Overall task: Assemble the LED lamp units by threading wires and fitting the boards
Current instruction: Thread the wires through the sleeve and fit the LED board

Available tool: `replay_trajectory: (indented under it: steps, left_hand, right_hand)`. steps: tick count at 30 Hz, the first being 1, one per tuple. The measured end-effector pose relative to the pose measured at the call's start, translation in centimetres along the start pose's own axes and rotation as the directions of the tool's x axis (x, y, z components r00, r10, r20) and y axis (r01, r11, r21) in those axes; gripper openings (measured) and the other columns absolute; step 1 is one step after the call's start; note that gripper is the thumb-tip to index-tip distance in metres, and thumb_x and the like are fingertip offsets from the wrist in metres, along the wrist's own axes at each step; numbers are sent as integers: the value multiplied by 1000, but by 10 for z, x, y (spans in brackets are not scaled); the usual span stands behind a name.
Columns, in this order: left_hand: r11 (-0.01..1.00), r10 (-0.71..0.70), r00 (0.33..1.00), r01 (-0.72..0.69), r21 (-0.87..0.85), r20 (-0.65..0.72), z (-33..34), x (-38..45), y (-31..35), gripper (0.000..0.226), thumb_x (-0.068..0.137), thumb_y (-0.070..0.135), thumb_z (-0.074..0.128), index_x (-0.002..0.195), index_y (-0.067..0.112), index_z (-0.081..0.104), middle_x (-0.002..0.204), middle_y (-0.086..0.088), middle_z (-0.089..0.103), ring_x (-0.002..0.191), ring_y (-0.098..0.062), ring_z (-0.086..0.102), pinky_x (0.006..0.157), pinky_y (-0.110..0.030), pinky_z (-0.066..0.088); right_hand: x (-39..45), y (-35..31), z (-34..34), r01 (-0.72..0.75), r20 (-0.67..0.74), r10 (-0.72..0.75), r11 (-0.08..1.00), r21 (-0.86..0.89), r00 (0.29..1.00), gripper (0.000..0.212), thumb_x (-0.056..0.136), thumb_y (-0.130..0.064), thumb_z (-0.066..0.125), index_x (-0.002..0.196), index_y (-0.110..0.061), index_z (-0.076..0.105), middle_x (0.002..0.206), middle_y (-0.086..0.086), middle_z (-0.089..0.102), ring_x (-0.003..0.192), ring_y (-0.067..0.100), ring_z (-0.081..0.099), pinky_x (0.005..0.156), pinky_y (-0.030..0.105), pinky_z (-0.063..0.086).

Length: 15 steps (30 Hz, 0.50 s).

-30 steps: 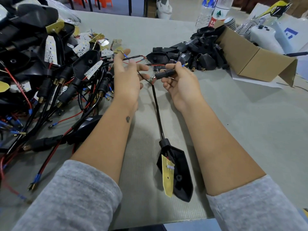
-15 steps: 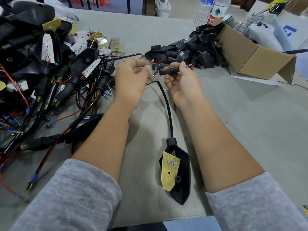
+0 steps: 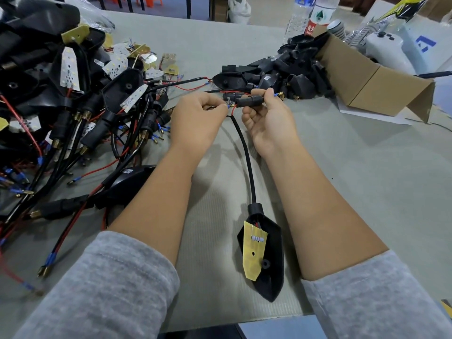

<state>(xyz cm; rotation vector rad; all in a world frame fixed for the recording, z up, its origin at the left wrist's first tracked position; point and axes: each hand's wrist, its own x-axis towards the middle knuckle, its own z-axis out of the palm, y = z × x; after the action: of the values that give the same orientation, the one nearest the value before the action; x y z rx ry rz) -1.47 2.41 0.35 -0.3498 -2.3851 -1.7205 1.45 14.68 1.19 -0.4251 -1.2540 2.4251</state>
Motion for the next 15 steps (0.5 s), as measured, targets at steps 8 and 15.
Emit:
replay_trajectory:
  steps: [8,15]
  left_hand:
    - [999,6,1000,-6,-44,2,-1,0,1,16,86,24,65,72,31,66,61,14,60,58,-1,51,61,-21,41]
    - [1000,-1,1000,1,-30,13,0,-1,1,20,83,22,66,66,33,66,57,13,60,56,-2,50,60,-21,41]
  right_hand:
    - [0,0,0,-1,4,1,1000,-4,1000,36,107,-25,35,85,-8,59,68,6,64,48,11,54,54,21,50]
    - [-1,0,0,13,12,-13,1000,-10,1000,36,107,-24,34,86,-9,58,71,6,63,49,11,53,54,21,49]
